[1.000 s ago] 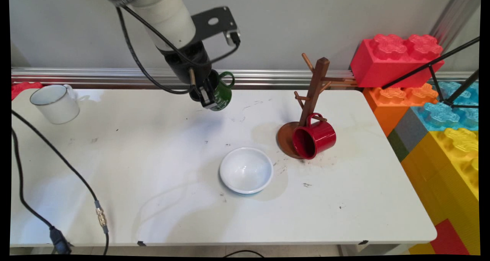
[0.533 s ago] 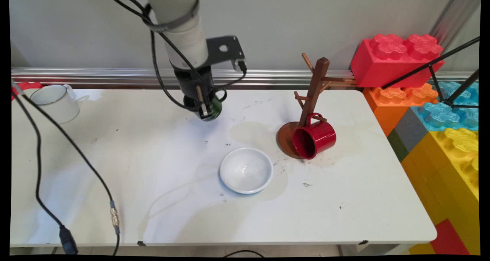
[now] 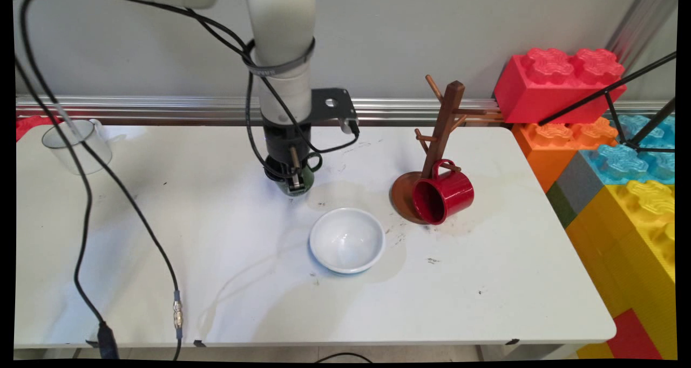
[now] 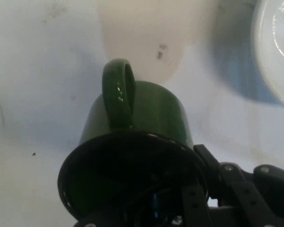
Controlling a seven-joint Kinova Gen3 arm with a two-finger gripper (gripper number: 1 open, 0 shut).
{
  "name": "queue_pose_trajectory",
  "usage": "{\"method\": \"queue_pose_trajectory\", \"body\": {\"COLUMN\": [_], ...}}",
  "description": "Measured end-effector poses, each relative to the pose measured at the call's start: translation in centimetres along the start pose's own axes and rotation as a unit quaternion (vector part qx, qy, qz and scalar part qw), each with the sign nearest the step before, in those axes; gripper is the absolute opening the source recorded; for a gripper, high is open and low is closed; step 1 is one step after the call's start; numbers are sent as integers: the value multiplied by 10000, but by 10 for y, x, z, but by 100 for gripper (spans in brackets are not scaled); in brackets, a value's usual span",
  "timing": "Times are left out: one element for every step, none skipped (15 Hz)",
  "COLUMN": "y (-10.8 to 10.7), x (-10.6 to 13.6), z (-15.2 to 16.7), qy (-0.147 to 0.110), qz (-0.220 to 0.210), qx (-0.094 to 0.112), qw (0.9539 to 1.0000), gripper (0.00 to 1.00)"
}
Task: Place the picked object on the table
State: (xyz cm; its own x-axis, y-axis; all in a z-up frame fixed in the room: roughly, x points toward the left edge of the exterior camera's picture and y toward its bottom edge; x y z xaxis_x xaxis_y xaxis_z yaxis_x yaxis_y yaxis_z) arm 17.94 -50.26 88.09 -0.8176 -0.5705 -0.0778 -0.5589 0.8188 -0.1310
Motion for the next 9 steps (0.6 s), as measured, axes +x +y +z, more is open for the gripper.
{"method": "queue_pose_trajectory", "body": {"y": [0, -1, -1, -2, -3, -4, -5, -6, -7], "x": [5, 9, 13, 17, 20, 23, 26, 29, 31], "z": [6, 11, 15, 20, 24, 28, 32, 35, 38], "qy": [-28, -50, -67, -85, -103, -118, -136, -152, -167], "qz": [33, 64, 93, 129, 159, 180, 201, 217, 228], "qx": [-65, -131, -189, -254, -310, -351, -392, -425, -451], "qw": [10000, 9999, 9998, 9996, 9993, 9992, 9989, 9987, 9986], "gripper": [0, 0, 0, 0, 0, 0, 0, 0, 0]}}
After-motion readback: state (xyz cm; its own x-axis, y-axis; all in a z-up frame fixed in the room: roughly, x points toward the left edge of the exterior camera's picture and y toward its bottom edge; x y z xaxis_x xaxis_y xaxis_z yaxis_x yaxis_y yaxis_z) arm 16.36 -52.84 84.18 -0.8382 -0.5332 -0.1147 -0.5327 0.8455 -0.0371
